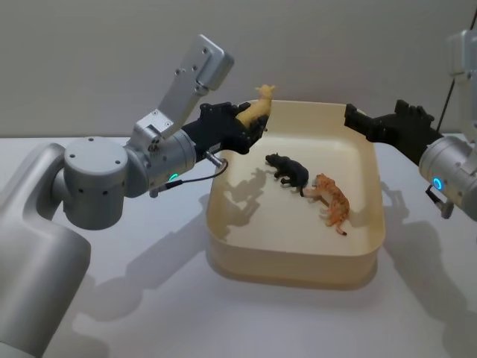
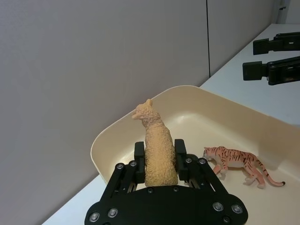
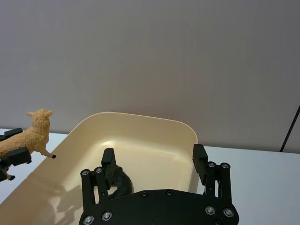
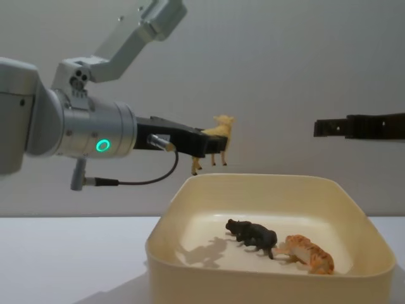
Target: Pick up the toy alternately with two hands and place it into the central storage box.
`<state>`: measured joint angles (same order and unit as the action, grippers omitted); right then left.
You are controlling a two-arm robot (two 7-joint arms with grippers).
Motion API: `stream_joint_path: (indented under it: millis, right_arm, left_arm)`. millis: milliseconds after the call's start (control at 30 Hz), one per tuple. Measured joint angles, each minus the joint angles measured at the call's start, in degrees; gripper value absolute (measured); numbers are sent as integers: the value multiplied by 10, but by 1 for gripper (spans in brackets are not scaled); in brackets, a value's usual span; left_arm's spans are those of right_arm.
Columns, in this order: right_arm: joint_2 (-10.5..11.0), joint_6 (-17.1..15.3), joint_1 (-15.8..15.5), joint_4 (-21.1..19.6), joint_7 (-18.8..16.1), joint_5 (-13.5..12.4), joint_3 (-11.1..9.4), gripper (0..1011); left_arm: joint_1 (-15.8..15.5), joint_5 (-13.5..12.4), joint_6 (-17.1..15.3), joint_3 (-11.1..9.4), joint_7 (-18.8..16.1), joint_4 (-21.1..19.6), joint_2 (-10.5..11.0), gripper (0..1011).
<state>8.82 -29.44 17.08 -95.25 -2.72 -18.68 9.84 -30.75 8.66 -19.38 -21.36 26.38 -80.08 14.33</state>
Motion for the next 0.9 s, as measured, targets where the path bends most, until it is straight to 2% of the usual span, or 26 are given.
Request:
stream_joint_path:
  millis: [100,633,733,767,900]
  right_arm:
    - [0,0,0,0,0,0,0,1001]
    - [0,0,0,0,0,0,0,1001]
    - [0,0,0,0,0,0,0,1001]
    - [0,0,0,0,0,0,0,1001]
    - [0,0,0,0,0,0,0,1000]
  left_arm:
    - [-2,-1,4,-2,0,6,-2,352]
    - [-9,-3,21,-8,-4,27,-11,864]
    - [-10,-3,22,-9,-5,29,-12,915]
    - [-10,-3,23,-9,-5,30,-12,968]
    - [-10,-3,24,-10,-5,31,-13,1001]
